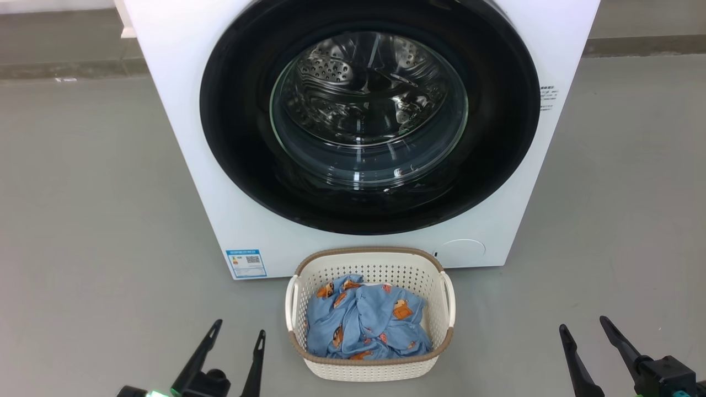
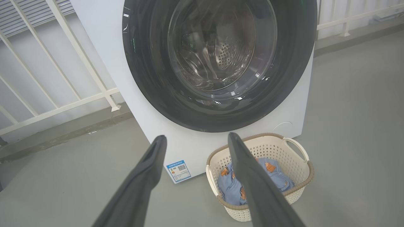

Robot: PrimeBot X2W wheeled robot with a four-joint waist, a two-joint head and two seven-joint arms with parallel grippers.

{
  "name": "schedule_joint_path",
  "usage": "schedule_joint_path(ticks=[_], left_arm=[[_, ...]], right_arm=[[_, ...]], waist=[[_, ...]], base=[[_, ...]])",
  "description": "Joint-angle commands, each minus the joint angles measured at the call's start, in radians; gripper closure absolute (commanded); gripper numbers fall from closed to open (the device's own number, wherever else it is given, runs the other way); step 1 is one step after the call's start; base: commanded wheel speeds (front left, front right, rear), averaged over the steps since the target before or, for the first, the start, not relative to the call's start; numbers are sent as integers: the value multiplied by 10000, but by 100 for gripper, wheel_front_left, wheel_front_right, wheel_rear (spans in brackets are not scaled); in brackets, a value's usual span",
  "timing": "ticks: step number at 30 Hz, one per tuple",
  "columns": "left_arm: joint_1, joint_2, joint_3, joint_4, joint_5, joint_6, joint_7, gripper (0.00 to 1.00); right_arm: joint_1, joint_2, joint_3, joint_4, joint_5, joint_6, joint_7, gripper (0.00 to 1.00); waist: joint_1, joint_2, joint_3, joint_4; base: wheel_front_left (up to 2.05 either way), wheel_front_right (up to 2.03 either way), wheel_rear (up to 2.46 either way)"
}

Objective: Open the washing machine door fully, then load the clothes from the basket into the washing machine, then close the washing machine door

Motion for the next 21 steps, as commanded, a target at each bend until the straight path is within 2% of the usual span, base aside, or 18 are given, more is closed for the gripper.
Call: schedule_joint_path(ticks=[1, 7, 21], left_arm=[[-270, 74, 416, -250, 46, 97, -130, 0], [-266, 15, 657, -74, 23, 161, -130, 0], [-294, -157, 1345, 423, -110, -18, -130, 0]], right_arm=[[-114, -247, 206, -276, -65, 16, -122, 0], [-106, -251, 210, -308, -85, 16, -122, 0], [-146, -280, 136, -302, -44, 16, -122, 0]], waist=[[0, 0, 9, 12], [0, 0, -4, 40], [0, 0, 63, 63]], base=[[0, 0, 0], [0, 0, 0], [0, 0, 0]])
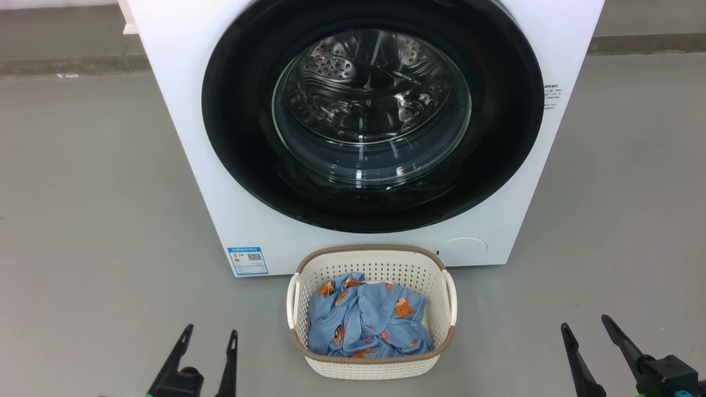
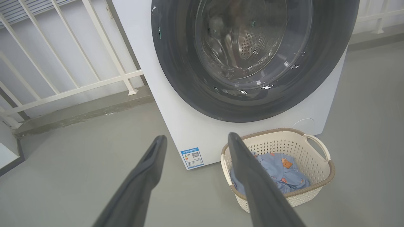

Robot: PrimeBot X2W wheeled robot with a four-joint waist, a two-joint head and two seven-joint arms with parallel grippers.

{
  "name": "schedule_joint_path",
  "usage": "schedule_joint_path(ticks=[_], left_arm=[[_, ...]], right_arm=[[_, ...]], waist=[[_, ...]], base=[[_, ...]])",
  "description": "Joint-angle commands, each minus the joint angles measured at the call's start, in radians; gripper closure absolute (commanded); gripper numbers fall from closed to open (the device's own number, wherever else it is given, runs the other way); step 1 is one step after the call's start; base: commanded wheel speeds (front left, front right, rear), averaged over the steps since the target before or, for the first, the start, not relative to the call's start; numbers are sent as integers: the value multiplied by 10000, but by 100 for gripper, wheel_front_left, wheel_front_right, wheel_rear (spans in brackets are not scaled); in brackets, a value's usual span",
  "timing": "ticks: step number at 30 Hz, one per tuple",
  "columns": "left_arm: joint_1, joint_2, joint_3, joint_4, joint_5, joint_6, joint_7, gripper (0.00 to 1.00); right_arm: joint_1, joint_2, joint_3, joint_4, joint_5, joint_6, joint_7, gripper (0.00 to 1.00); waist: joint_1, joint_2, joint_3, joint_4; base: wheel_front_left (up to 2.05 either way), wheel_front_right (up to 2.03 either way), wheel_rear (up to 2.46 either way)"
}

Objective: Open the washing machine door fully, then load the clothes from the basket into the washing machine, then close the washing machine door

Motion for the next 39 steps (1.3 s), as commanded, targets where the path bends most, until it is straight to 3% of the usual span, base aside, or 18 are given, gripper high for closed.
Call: schedule_joint_path(ticks=[1, 20, 39], left_arm=[[-300, 71, 406, -178, -15, -12, -67, 0], [-335, -76, 740, -260, 172, -35, -67, 0], [-365, -168, 865, -548, 140, -88, -67, 0]], right_arm=[[-149, -260, 168, -246, -40, 16, -122, 0], [-154, -203, 204, -244, -7, 16, -122, 0], [-183, -158, 199, -219, 65, 16, -122, 0]], waist=[[0, -1, 9, 3], [0, -1, 97, 8], [0, -1, 199, -26]], base=[[0, 0, 0], [10, 11, -22], [108, 108, -215]])
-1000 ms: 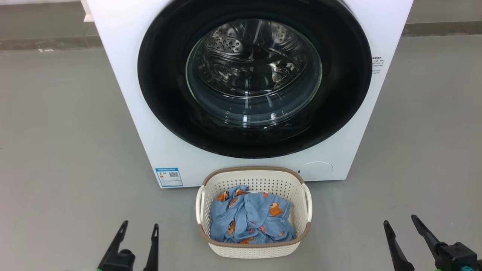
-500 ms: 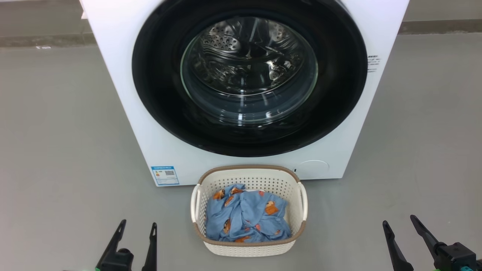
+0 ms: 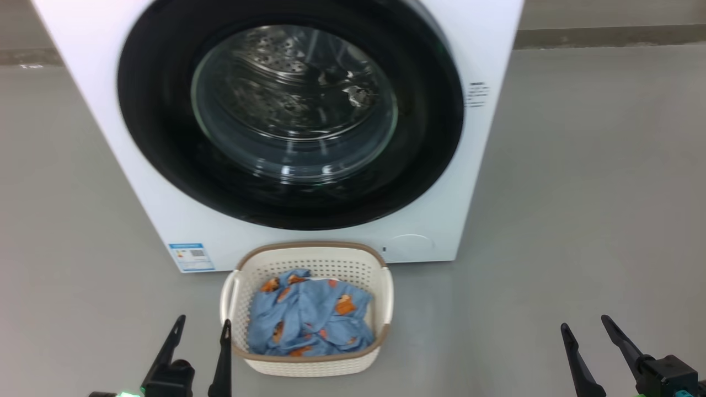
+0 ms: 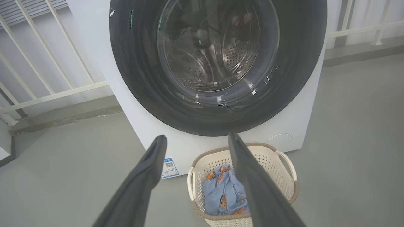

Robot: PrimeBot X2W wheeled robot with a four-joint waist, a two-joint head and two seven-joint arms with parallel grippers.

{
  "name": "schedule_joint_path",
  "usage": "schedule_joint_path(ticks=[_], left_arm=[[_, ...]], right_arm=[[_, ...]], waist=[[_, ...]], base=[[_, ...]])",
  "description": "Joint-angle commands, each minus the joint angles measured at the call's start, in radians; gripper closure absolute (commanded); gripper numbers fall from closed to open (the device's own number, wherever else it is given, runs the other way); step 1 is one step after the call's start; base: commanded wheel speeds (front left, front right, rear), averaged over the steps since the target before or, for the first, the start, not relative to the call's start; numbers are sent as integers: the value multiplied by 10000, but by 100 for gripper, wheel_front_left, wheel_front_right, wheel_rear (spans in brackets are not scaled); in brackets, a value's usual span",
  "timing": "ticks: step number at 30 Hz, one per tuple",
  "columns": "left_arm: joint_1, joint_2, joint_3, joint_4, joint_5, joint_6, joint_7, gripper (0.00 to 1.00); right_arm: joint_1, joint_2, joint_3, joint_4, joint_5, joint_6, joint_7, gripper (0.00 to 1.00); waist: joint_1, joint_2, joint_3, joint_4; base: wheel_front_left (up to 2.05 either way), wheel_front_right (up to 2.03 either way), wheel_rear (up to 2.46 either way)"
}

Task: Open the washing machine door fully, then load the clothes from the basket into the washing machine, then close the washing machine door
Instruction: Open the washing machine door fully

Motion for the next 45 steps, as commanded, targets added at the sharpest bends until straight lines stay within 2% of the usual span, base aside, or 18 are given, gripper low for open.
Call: schedule_joint_path(ticks=[1, 10, 22, 23, 25, 26, 29, 32, 35, 40, 41, 45], left_arm=[[-358, 74, 408, -334, 24, 7, -67, 0], [-320, -39, 545, -499, -7, -81, -67, 0], [-287, -147, 697, -491, -9, -161, -67, 0], [-289, -155, 707, -490, -12, -172, -67, 0], [-291, -169, 727, -486, -14, -187, -67, 0], [-291, -176, 735, -483, -14, -196, -67, 0], [-286, -194, 761, -478, -7, -223, -67, 0], [-281, -210, 770, -499, -2, -245, -67, 0], [-239, -228, 763, -502, 20, -231, -67, 0], [-144, -251, 773, -508, 62, -181, -67, 0], [-144, -251, 773, -508, 62, -181, -67, 0], [-131, -262, 735, -515, 80, -168, -67, 0]], right_arm=[[-184, -152, 179, -231, 57, 16, -122, 0], [-208, -147, 157, -256, 75, 16, -122, 0], [-256, 93, -174, -532, 496, 16, -122, 0], [-253, 91, -166, -555, 502, 16, -122, 11], [-237, 66, -117, -623, 496, 16, -122, 96], [-222, 44, -51, -650, 528, 16, -122, 100], [-196, 71, -86, -731, 683, 16, -122, 100], [-201, 385, -427, -756, 1409, 16, -122, 100], [-221, 721, -860, -713, 2605, 16, -122, 100], [-328, 1072, -1507, -454, 5419, 16, -122, 100], [-328, 1072, -1507, -454, 5419, 16, -122, 100], [-517, 1171, -2089, -138, 7807, 16, -122, 100]], waist=[[0, 0, 11, 4], [0, 0, 76, 27], [0, 0, 98, 52], [0, 0, 95, 56], [0, 0, 86, 65], [0, 0, 82, 69], [0, 0, 70, 74], [0, 0, 63, 78], [0, 0, 51, 76], [0, 0, 68, 52], [0, 0, 68, 52], [0, 0, 119, 70]], base=[[102, 102, -204], [63, 63, -125], [4, 4, -8], [0, 0, 0], [0, 0, 0], [0, 0, 0], [0, 0, 0], [0, 0, 0], [0, 0, 0], [0, 0, 0], [0, 0, 0], [0, 0, 0]])
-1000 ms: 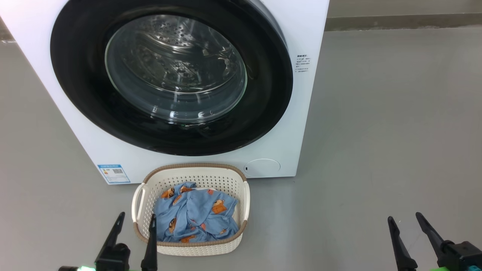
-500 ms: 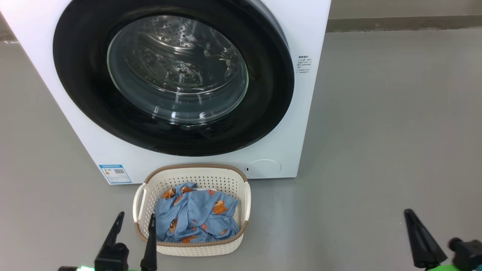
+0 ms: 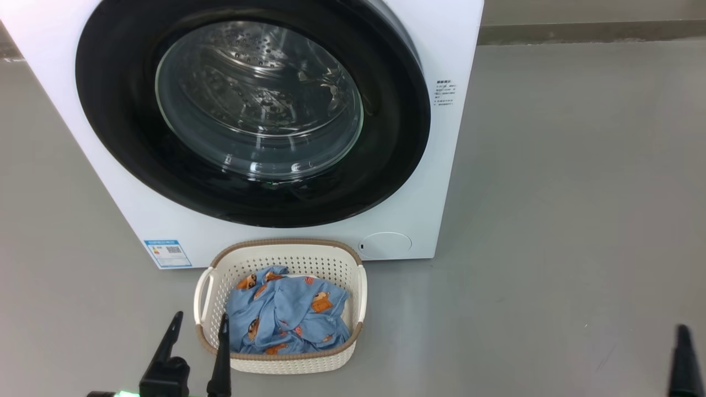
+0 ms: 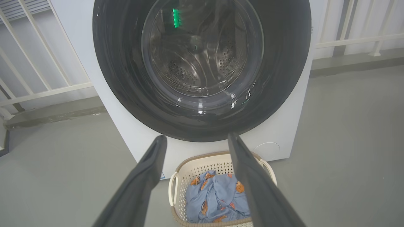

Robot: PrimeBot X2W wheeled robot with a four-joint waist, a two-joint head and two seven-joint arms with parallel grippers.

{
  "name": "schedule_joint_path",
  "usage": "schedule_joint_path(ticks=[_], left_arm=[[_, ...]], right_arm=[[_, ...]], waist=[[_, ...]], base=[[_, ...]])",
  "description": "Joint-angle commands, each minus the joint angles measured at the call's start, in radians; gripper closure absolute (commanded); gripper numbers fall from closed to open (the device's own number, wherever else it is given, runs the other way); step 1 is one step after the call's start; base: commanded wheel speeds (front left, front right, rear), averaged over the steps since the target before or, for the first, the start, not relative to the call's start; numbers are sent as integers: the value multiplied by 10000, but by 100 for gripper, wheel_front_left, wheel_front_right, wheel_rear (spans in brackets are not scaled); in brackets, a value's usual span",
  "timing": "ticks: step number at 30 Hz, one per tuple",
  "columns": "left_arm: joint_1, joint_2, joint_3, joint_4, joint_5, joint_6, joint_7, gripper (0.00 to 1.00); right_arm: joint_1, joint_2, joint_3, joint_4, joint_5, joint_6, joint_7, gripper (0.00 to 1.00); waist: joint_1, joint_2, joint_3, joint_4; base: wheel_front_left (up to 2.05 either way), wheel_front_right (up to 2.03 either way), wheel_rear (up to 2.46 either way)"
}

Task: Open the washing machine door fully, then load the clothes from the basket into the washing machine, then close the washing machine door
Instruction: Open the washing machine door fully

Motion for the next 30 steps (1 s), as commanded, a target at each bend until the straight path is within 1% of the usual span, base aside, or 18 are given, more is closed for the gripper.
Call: schedule_joint_path(ticks=[1, 4, 9, 12, 14, 17, 20, 24, 30], left_arm=[[-163, 63, 313, -282, 77, 17, -67, 0], [-127, 55, 302, -350, 74, 47, -67, 0], [-163, 40, 216, -413, 53, 55, -67, 0], [-175, 28, 130, -513, 43, 116, -67, 0], [-203, 20, 33, -591, 28, 156, -67, 0], [-292, 8, -69, -743, -56, 258, -67, 0], [-452, 0, -194, -954, -118, 396, -67, 0], [-720, -5, -398, -1202, -357, 596, -67, 0], [-1148, -7, -777, -1418, -544, 874, -67, 0]], right_arm=[[-487, -122, 157, -163, 421, 16, -116, 100], [-739, -160, 14, 267, 2392, 16, -116, 100], [-1217, -711, -352, 770, 5136, 16, 38, 100], [-1530, -1010, -762, 1053, 6287, 16, 499, 100], [-1778, -1209, -1089, 1230, 6817, 16, 885, 100], [-2242, -1468, -1622, 1349, 7376, 16, 1499, 100], [-2845, -1721, -2115, 1384, 7683, 16, 2137, 100], [-3681, -2015, -2542, 1442, 7868, 16, 3207, 100], [-4903, -2407, -2809, 1715, 7847, 16, 4994, 100]], waist=[[0, 0, 18, 6], [0, 0, 80, 11], [0, 0, 271, 114], [0, 0, 444, 168], [0, 0, 591, 218], [0, 0, 963, 280], [0, 0, 1446, 333], [0, 0, 2095, 475], [0, 0, 3035, 781]], base=[[0, 0, 0], [0, 0, 0], [0, 0, 0], [0, 0, 0], [0, 0, 0], [0, 0, 0], [0, 0, 0], [0, 0, 0], [0, 0, 0]])
